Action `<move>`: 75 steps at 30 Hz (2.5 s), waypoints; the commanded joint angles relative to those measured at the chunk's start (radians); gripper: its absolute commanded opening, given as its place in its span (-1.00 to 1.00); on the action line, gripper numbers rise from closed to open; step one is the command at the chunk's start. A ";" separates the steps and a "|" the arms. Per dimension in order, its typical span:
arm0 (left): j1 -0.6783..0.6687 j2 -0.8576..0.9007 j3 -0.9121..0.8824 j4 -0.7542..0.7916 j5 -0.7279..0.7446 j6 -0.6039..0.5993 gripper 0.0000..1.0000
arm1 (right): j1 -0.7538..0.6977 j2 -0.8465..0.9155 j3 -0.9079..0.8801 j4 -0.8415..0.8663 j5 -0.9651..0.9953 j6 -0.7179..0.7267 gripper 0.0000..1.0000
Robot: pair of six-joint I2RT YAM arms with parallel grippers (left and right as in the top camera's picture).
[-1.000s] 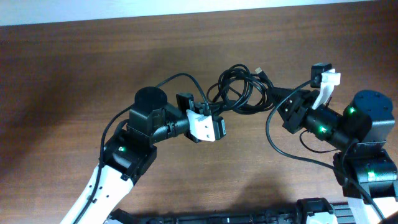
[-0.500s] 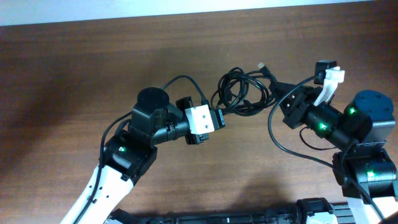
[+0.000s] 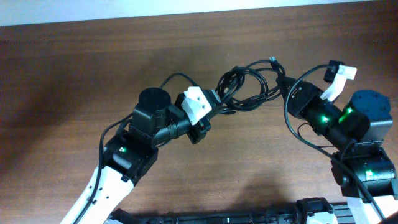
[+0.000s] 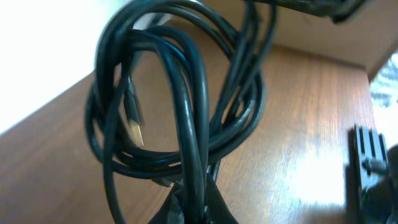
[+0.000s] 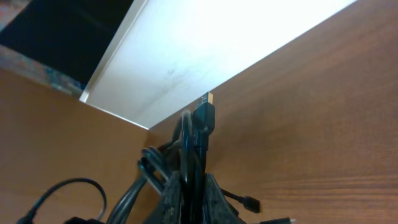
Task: Untangle cables
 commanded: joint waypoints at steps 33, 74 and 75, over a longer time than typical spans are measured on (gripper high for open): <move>0.021 -0.004 -0.011 0.015 -0.389 -0.121 -1.00 | -0.026 -0.014 0.024 -0.027 0.078 -0.090 0.51; 0.120 -0.096 -0.011 0.059 0.244 0.807 -1.00 | -0.026 -0.014 0.024 -0.105 -0.333 -0.836 -0.03; 0.122 -0.096 -0.011 0.059 0.261 0.807 -1.00 | -0.026 -0.014 0.024 -0.105 -0.365 -0.852 -0.03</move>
